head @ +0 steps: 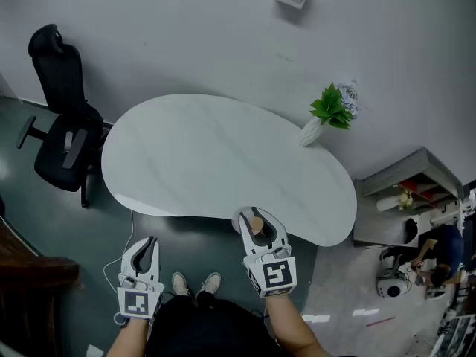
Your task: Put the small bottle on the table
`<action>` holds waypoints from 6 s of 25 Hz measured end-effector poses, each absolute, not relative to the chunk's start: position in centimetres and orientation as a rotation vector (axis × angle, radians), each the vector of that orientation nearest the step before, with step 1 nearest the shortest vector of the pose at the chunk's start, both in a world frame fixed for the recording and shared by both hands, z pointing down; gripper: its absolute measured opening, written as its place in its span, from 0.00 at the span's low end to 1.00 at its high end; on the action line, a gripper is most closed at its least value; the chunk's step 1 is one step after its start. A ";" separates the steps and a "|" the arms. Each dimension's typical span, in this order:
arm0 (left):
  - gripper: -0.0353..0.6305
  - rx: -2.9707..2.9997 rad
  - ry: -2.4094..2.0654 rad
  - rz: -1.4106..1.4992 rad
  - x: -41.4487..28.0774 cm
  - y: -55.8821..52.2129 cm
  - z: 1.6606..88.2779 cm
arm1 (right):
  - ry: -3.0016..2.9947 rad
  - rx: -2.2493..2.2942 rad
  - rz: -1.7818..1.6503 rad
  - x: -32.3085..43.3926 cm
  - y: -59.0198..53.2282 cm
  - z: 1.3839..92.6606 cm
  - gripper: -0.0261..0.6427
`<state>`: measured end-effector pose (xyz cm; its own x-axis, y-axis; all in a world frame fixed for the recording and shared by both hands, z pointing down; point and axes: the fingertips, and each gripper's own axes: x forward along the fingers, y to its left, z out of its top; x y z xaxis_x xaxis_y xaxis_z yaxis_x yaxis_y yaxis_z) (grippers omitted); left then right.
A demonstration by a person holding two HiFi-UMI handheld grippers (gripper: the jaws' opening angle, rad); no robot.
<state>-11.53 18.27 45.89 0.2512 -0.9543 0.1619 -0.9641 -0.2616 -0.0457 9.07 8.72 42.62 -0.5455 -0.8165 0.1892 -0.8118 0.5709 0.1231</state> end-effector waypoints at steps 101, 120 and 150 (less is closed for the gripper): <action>0.07 2.469 -1.688 0.275 -9.0 -0.5 46.5 | -2.578 1.303 0.027 8.9 -14.1 46.6 0.20; 0.07 2.403 -1.731 0.341 -9.8 0.5 46.9 | -2.547 1.276 0.057 7.1 -18.9 52.6 0.20; 0.07 2.324 -1.689 0.403 -9.8 0.5 49.5 | -2.468 1.264 0.184 5.6 -21.3 60.9 0.20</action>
<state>-9.80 0.50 49.47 0.2938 -0.8862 0.3582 -0.9525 -0.3030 0.0317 5.58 -21.25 60.85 -0.5350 -0.7579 0.3733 -0.8049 0.5915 0.0474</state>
